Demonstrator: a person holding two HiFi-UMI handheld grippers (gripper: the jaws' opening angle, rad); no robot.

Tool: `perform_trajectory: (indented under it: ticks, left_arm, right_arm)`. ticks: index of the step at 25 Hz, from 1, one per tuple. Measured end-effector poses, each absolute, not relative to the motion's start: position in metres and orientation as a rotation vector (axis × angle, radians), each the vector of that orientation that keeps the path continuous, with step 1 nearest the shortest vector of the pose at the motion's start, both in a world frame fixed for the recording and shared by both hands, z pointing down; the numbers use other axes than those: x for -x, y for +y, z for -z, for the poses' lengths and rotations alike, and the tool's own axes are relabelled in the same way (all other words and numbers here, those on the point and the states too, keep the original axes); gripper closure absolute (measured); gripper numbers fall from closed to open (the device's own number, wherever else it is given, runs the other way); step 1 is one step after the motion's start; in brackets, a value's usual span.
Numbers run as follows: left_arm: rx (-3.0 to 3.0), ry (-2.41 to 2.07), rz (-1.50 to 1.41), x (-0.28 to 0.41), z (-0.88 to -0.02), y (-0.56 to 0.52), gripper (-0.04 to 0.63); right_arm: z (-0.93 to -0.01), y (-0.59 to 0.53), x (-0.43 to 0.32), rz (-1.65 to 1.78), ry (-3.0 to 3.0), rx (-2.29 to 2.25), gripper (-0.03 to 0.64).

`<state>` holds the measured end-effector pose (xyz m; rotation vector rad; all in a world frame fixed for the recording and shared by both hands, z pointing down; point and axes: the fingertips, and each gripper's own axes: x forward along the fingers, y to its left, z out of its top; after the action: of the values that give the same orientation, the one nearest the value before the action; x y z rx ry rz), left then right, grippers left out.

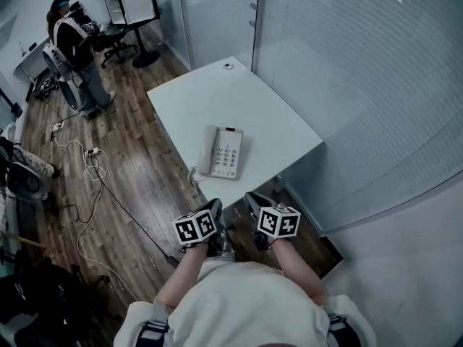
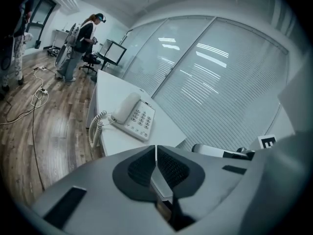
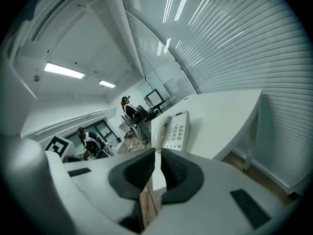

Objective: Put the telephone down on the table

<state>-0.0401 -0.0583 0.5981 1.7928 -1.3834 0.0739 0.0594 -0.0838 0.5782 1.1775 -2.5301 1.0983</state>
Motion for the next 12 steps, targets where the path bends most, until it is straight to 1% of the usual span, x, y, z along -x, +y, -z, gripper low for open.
perform_trajectory:
  ticks: [12]
  left_arm:
    - [-1.814,-1.348,-0.1,0.021,-0.601,-0.008,0.569]
  right_arm:
    - [-0.584,-0.032,-0.078,-1.085,-2.532,-1.147,0.568]
